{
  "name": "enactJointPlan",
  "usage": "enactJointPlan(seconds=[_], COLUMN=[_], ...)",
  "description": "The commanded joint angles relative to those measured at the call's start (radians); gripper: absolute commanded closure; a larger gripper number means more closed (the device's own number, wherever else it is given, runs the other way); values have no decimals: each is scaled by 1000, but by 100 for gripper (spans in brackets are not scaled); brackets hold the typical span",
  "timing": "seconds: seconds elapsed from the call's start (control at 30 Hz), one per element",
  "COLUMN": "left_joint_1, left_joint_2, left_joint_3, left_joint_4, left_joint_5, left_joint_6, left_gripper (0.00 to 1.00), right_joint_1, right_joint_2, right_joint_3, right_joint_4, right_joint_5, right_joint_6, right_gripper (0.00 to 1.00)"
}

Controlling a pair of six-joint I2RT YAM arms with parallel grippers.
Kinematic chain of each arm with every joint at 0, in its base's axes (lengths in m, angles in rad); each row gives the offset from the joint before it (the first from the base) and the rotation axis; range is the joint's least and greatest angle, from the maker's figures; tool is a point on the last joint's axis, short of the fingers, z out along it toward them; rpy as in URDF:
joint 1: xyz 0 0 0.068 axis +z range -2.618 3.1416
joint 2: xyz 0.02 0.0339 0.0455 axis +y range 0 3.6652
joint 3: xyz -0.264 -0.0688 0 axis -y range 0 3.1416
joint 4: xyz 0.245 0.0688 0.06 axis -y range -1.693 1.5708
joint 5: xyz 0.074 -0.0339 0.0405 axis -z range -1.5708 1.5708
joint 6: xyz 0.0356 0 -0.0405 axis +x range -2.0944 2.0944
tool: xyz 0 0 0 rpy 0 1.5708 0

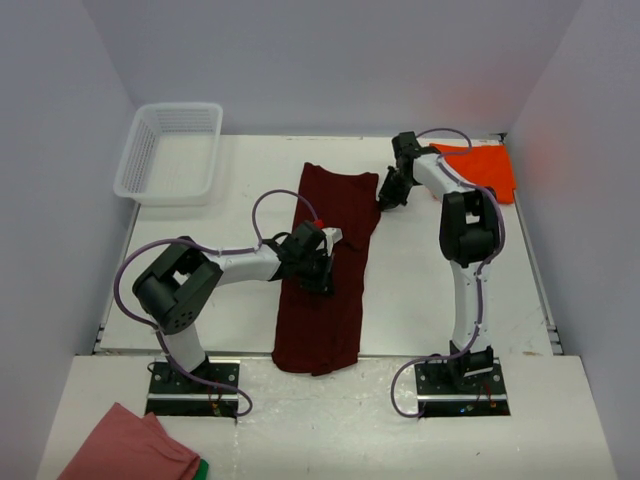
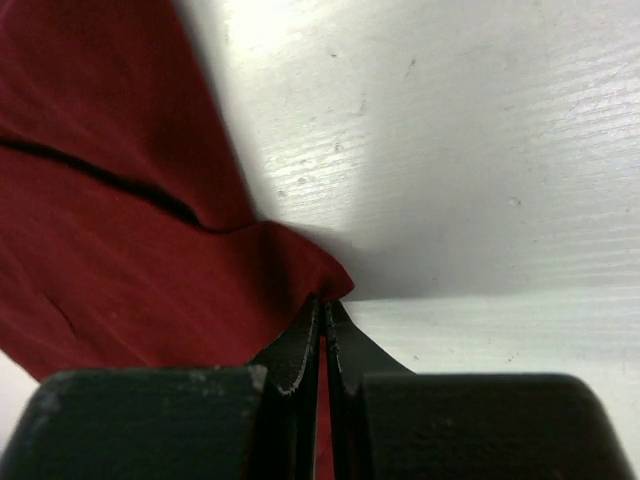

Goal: Fold and stack the t-shirts
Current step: Rotate the tshirt 85 degrees

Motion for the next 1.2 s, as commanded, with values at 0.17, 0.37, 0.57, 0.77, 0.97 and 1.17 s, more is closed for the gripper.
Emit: enactJointPlan(seconds=[0.17,0.37,0.57,0.77,0.97,1.17], left_joint_1=[-3,-3,-3,-3,-1,3], left_joint_2=[-7,-7,-9,-2,-7,-12], left_joint_3=[16,12,10,9,10,13], left_joint_4=[-13,-12,-13,-16,-19,-29], left_joint_5=[6,9,7,6,6,3], left_joint_6=[15,18,23,29,37,41], left_gripper=[100,100,100,100,100,100], right_joint_1=[59,90,105,127,137,150], right_joint_2=[-65,-106,-66,-60,-55,-26], right_joint_3=[151,92,154,181,197,223], right_joint_4=[-86,-32,-81,-108,-129,-149], right_joint_5=[111,138,109,120,112,92], right_joint_6=[-101,-113,-153,-173,-179,-197], right_gripper=[100,100,100,96,95,95])
